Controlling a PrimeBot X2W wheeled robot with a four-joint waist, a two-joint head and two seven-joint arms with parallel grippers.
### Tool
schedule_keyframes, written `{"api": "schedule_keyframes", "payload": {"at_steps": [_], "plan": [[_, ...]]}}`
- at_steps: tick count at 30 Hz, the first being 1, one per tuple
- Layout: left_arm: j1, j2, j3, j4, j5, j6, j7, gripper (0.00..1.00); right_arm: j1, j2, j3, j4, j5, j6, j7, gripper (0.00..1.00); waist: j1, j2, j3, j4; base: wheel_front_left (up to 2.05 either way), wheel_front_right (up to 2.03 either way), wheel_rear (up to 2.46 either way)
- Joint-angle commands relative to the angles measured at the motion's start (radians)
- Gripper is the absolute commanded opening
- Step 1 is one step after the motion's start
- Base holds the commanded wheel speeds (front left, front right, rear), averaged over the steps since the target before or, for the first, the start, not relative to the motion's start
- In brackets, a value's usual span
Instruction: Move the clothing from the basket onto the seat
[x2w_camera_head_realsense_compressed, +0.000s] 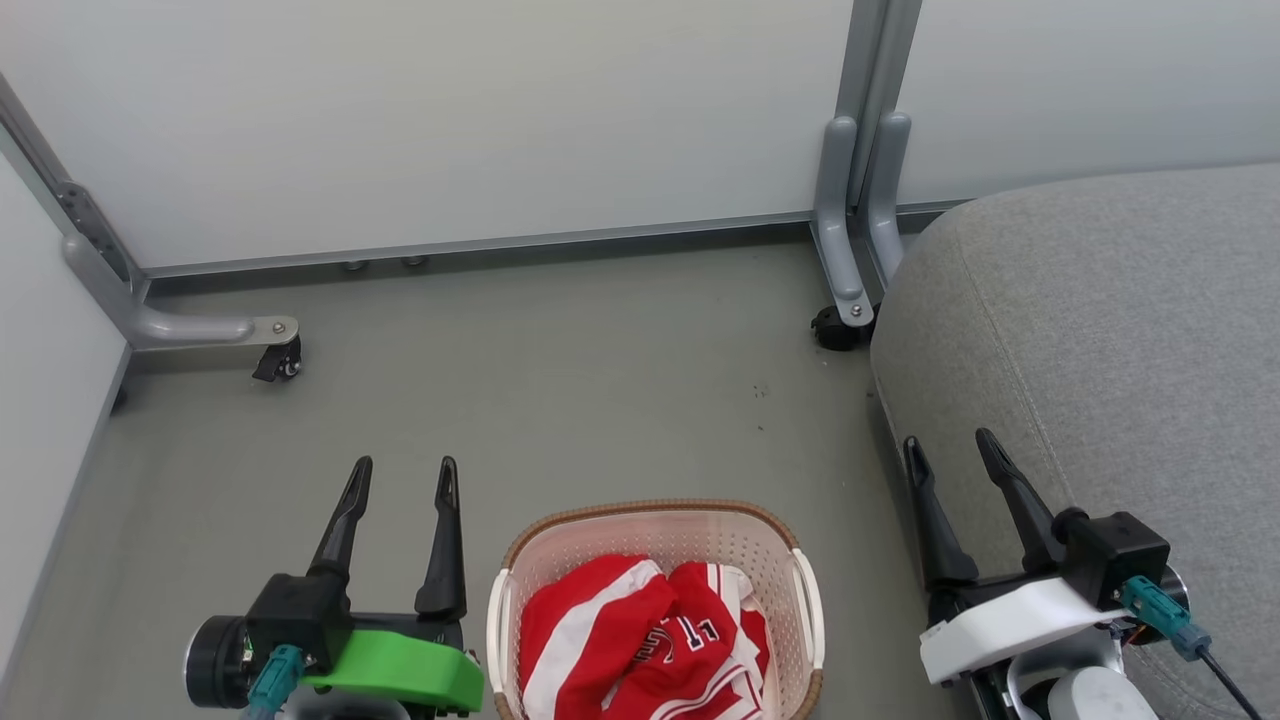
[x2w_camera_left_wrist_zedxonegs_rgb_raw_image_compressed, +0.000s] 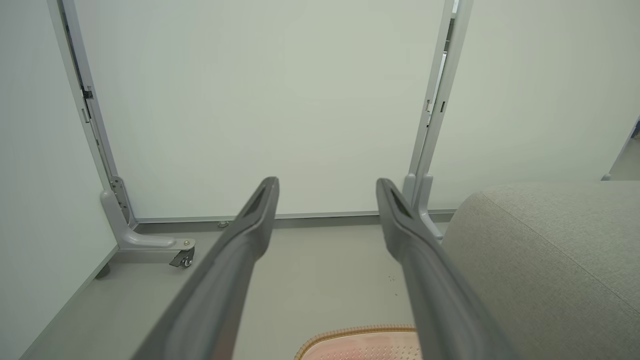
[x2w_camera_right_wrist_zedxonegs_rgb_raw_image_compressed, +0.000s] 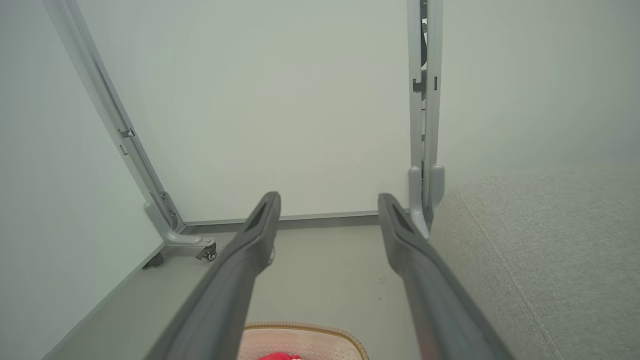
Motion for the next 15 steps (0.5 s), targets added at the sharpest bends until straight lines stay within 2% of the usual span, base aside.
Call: {"api": "schedule_keyframes", "payload": {"at_steps": [1,15], "plan": [[0.006,-0.002,0.006,-0.01,0.021,-0.002,-0.009,1.0,0.005,-0.006,0.002,-0.007,-0.026,0.0,-0.011,1.0,0.0,0.0,-0.001,0.001,0.0,0.0,0.0],[0.024,-0.019,0.009,-0.012,0.135,-0.02,-0.036,1.0,0.022,-0.006,0.013,-0.016,-0.132,0.0,-0.036,1.0,0.0,0.0,-0.004,0.001,0.0,0.0,0.0]]}}
